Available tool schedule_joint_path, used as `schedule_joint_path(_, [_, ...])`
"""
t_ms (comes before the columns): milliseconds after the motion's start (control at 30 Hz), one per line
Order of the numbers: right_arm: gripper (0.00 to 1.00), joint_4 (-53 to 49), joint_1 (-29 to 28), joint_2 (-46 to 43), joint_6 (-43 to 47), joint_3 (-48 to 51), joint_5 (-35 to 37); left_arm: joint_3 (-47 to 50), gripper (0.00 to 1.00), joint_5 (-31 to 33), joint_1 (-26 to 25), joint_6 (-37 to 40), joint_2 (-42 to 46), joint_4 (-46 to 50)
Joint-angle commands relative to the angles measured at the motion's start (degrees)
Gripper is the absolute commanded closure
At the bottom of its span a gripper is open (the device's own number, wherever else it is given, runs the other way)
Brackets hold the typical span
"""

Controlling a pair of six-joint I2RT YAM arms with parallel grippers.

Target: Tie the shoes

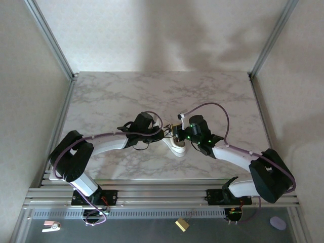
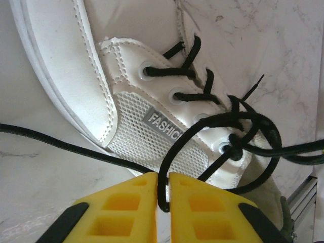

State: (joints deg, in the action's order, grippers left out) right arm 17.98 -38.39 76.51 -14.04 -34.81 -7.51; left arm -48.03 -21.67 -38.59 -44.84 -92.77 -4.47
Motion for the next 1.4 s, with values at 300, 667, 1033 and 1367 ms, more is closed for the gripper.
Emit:
schedule_joint_path(300, [1.0, -2.2, 0.1, -1.1, 1.2, -1.3, 1.8, -4.6, 0.5, 1.1, 5.3, 9.8, 2.0, 4.3])
schedule_joint_path(667, [1.0, -3.2, 0.2, -1.5, 1.8, -1.3, 1.7, -16.2, 0.6, -7.3, 6.5, 24.2, -8.6, 13.4])
schedule_joint_path(1033, [1.0, -3.3, 0.2, -0.7, 1.9, -1.6, 2.0, -13.6, 0.62, -6.1, 6.1, 22.3, -8.0, 12.5])
schedule_joint_path(1367, [1.0, -3.0, 0.2, -0.1, 2.2, -1.5, 2.2, -6.7, 0.67, -4.3, 5.8, 18.7, -2.1, 8.3])
